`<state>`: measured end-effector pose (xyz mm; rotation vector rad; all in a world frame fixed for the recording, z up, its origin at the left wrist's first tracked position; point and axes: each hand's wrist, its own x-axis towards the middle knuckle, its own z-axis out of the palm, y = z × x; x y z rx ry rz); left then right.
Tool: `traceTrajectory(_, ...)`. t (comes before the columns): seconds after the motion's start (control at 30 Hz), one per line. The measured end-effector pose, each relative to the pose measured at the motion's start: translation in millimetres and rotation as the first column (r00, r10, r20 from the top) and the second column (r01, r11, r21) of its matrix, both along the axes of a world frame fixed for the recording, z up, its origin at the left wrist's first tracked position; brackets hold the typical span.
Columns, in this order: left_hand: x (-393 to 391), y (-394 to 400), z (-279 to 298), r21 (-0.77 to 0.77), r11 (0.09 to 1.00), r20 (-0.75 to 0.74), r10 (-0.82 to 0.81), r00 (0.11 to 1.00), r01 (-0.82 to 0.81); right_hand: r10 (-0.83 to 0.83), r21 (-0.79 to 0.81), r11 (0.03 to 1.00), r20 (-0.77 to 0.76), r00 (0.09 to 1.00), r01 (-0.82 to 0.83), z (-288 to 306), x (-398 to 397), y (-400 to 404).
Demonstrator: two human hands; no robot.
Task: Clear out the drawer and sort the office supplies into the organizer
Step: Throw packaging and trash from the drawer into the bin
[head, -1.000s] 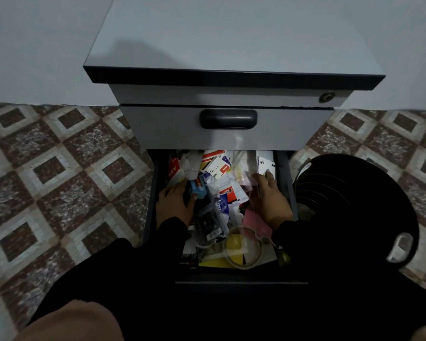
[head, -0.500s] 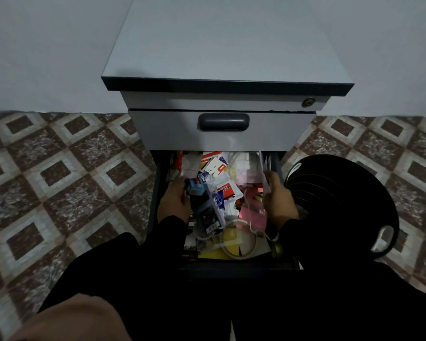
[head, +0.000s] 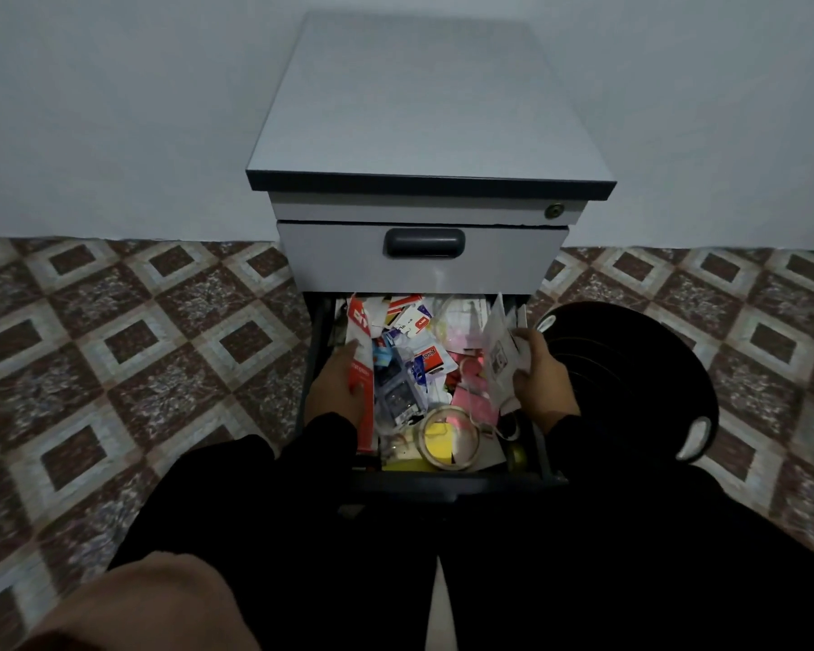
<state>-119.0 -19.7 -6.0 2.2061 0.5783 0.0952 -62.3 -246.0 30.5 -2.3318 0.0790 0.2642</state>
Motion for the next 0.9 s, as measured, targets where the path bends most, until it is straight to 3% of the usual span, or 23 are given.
traceTrajectory(0.43,-10,-15,27,-0.007,0.994,0.032,-0.106,0.994,0.106,0.019,0.055,0.998,0.037,0.999,-0.022,26,-19,-10)
traceTrajectory(0.77,28,-111,49,0.009,0.944,0.122,-0.330,0.936,0.331,-0.050,-0.004,0.999,0.047,0.998,0.051,51,-11,-88)
traceTrajectory(0.9,49,-158,53,0.020,0.911,0.069,-0.412,0.908,0.412,-0.113,-0.047,0.992,0.044,0.993,0.115,53,-3,-126)
